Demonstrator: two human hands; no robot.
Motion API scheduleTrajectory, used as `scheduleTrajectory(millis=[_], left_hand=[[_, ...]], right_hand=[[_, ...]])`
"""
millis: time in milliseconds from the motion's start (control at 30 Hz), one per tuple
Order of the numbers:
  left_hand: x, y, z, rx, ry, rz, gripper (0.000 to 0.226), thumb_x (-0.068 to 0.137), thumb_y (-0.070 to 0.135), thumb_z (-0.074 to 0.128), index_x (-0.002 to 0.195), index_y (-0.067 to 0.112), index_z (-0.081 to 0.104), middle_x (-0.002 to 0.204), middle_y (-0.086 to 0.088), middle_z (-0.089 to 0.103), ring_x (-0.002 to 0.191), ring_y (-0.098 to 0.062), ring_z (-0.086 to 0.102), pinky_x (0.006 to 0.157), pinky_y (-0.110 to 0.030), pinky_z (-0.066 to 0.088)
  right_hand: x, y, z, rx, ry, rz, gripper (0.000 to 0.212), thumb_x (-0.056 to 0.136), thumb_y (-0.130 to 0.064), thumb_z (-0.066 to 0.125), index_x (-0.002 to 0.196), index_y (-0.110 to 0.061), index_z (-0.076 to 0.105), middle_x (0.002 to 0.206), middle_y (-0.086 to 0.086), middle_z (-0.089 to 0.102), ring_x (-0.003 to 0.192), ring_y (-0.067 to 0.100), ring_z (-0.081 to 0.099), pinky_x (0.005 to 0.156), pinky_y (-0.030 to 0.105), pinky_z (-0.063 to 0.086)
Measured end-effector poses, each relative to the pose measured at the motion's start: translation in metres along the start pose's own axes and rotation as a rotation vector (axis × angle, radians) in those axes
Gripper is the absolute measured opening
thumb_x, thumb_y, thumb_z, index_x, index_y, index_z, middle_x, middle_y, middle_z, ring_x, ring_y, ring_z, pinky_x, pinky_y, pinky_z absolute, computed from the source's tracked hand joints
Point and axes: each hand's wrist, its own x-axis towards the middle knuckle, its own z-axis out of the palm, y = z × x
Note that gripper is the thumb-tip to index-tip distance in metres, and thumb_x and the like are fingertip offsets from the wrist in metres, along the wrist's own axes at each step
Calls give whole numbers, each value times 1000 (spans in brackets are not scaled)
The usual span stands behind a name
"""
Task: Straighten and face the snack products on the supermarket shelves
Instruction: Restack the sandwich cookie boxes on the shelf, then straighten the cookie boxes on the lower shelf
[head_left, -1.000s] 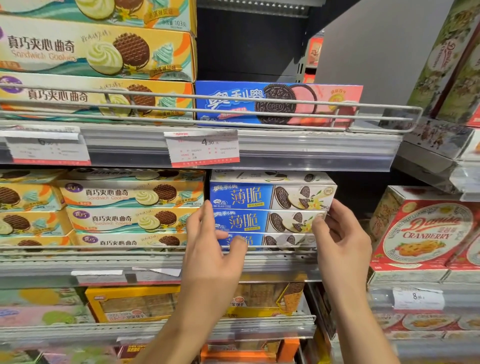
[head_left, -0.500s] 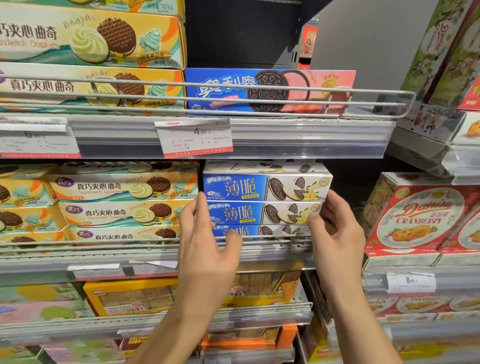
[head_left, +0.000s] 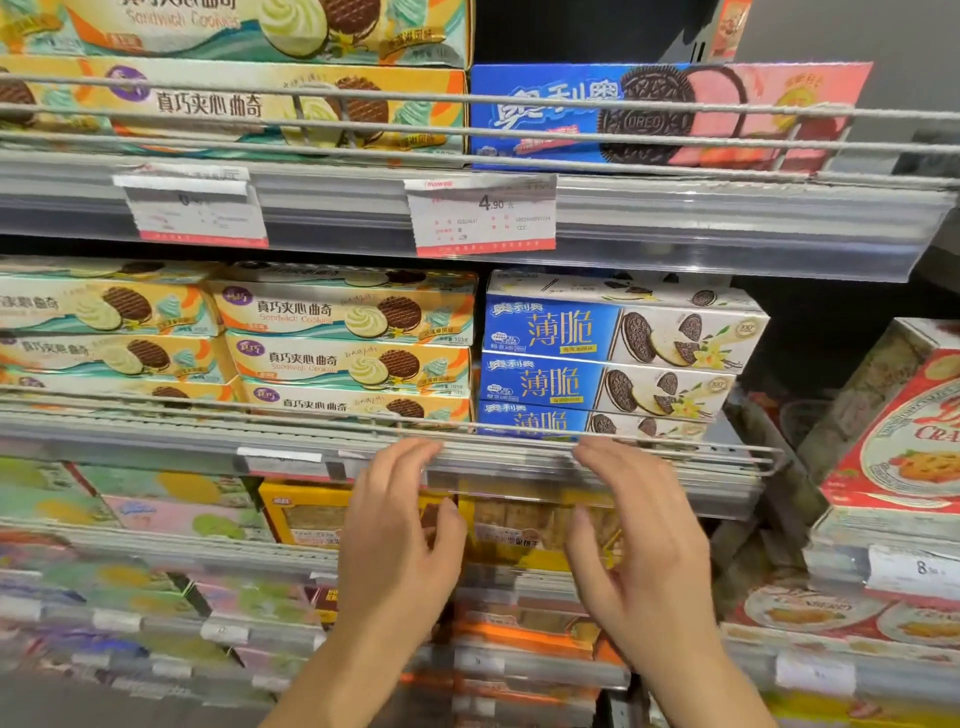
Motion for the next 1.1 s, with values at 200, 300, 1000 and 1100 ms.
scheduleTrajectory(millis=[200, 300, 1000, 1100], left_hand=[[-31, -34, -11, 129, -39, -14, 49, 93, 26, 59, 140, 32, 46, 150, 19, 39, 141, -6, 35, 116, -35, 32], [-42, -49, -23, 191, 9, -75, 49, 92, 33, 53, 140, 27, 50, 155, 16, 37, 142, -1, 27, 117, -36, 28], [22, -260, -181, 238, 98, -65, 70, 88, 27, 50, 152, 8, 32, 167, -10, 22, 153, -32, 21, 125, -50, 19], [32, -286, -198, 253, 54, -80, 75, 88, 29, 50, 156, 11, 26, 168, -8, 18, 155, -29, 15, 126, -49, 16]], right_hand=[[-10, 4, 41, -195, -345, 8, 65, 90, -38, 44, 151, -15, 44, 161, 5, 36, 152, 27, 28, 118, 53, 35], [-10, 8, 45, -221, -341, 18, 65, 88, -38, 45, 149, -13, 48, 159, 8, 40, 150, 30, 31, 117, 54, 36], [1, -54, 97, -495, -70, 344, 53, 80, -29, 59, 130, -12, 62, 142, 11, 48, 125, 36, 48, 91, 44, 49], [4, -61, 102, -539, -49, 383, 54, 78, -30, 58, 128, -12, 63, 141, 10, 47, 123, 39, 49, 90, 49, 50]])
